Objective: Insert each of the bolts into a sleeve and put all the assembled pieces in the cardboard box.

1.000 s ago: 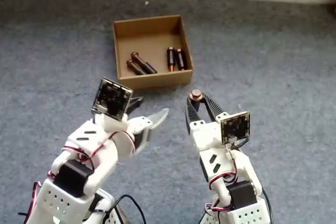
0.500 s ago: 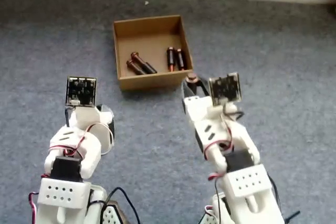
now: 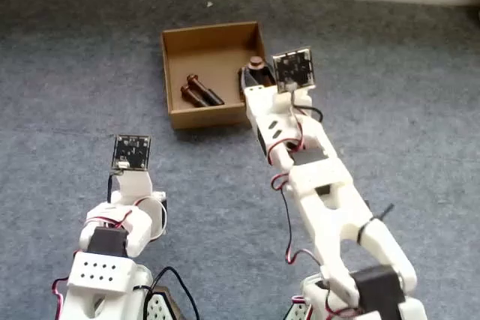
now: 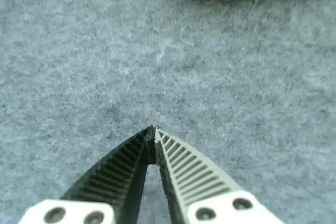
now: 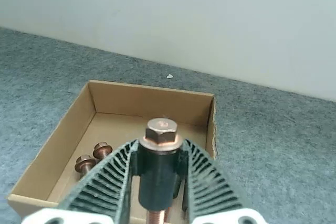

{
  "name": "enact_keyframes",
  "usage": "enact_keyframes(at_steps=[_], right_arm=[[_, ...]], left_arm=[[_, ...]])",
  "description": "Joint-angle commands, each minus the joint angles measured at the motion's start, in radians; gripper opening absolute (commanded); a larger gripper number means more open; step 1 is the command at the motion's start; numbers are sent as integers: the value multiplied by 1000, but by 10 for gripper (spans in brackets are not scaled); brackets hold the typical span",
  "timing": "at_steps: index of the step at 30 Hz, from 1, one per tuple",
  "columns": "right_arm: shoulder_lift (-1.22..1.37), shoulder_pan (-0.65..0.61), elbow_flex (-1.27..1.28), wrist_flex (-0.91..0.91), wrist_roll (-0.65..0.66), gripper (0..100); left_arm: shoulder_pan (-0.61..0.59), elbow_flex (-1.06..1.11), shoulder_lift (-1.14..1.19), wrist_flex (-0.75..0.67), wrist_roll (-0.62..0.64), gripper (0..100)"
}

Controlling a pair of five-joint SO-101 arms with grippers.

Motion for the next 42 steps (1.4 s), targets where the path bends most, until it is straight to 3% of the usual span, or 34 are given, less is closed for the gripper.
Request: enact_keyframes(at_steps=[1, 13, 24, 30, 42], right_arm=[[87, -42, -127, -108, 6, 4], [420, -79, -361, -177, 6, 4], [429, -111, -361, -168, 8, 11], [429, -111, -354, -125, 6, 116], [334, -116, -274, -104, 6, 116]], left_arm=[[-10, 12, -10, -2, -14, 5], [-16, 108, -10, -127, -9, 6], [-16, 108, -10, -127, -9, 6], [-16, 108, -10, -127, -9, 6], [-16, 108, -10, -127, -9, 6]])
